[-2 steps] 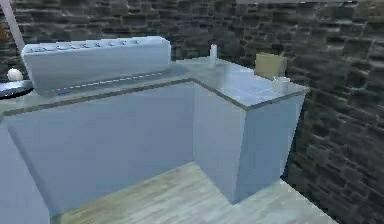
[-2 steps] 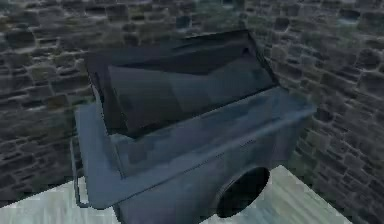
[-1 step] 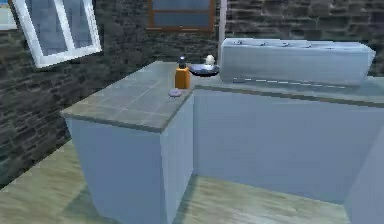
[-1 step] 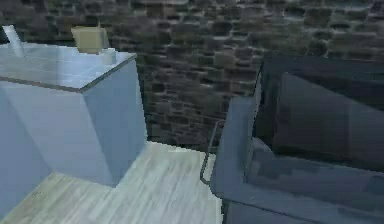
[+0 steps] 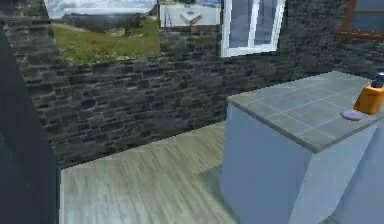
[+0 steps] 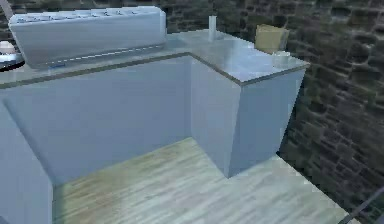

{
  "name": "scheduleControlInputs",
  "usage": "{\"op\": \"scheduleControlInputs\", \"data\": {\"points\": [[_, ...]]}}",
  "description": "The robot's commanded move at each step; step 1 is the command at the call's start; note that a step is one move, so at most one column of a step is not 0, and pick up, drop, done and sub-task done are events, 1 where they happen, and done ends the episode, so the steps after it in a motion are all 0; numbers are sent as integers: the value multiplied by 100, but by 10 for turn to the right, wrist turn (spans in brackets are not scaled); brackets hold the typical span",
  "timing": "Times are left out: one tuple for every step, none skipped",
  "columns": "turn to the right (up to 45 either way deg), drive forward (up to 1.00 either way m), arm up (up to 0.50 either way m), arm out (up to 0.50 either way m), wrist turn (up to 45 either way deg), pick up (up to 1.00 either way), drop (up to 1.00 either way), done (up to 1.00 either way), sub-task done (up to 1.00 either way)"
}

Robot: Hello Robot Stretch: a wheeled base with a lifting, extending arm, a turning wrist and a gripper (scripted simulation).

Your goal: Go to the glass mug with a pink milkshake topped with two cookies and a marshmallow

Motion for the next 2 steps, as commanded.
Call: {"op": "scheduleControlInputs", "data": {"points": [[-120,0,0,0,0,0,0,0,0],[0,100,0,0,0,0,0,0,0]]}}
